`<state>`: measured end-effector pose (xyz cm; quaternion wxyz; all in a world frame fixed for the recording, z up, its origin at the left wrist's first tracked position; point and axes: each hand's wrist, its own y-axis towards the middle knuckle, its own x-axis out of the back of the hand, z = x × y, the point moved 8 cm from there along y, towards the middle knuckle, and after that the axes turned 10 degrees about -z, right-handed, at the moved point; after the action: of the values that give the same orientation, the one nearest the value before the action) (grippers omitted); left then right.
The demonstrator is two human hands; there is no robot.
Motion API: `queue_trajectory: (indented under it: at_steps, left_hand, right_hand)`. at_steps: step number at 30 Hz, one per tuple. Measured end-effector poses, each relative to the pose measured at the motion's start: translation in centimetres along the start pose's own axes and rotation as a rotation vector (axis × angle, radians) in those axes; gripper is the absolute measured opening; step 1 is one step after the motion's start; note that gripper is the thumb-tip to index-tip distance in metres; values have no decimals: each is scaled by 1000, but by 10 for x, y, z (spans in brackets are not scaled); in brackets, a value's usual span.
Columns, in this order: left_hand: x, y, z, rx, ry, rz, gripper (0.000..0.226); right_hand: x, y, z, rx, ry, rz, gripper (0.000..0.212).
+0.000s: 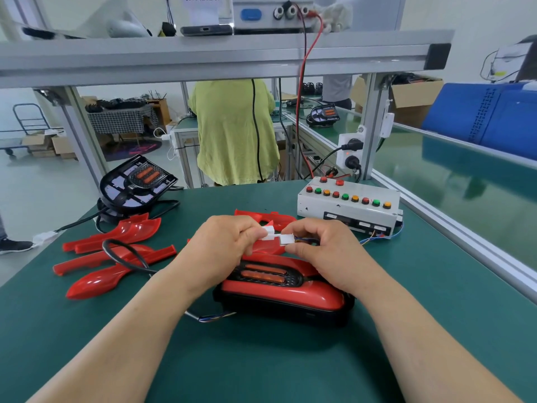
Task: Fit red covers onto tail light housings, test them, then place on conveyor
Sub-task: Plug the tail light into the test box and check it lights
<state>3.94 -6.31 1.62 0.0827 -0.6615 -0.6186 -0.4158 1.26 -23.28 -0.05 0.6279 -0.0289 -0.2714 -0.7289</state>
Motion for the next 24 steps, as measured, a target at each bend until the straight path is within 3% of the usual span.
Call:
queue_trajectory:
  at_steps: [4,11,16,19,21,23,24]
  left_hand:
    - [-7,0,3,1,38,48,45]
    - [-17,4,12,40,-70,142,39]
    - [-21,5,13,28,-13,204,35]
    - [-20,4,11,27,-43,177,40]
    - [-16,5,7,-7,-65,116,31]
    - [-14,5,4,-1,-170,108,6]
    - [-13,6,4,13,-217,116,18]
  right_hand:
    - [0,0,1,6,1,-8,18]
    - [1,-2,5,16,3,-28,25]
    - [-4,-3,9,32,-38,-20,24]
    - [-5,-4,11,22,4,-31,24]
    - [-3,-4,11,14,14,-44,24]
    - [-2,-2,10,1,28,-64,22]
    - [0,-2,9,-8,35,-78,23]
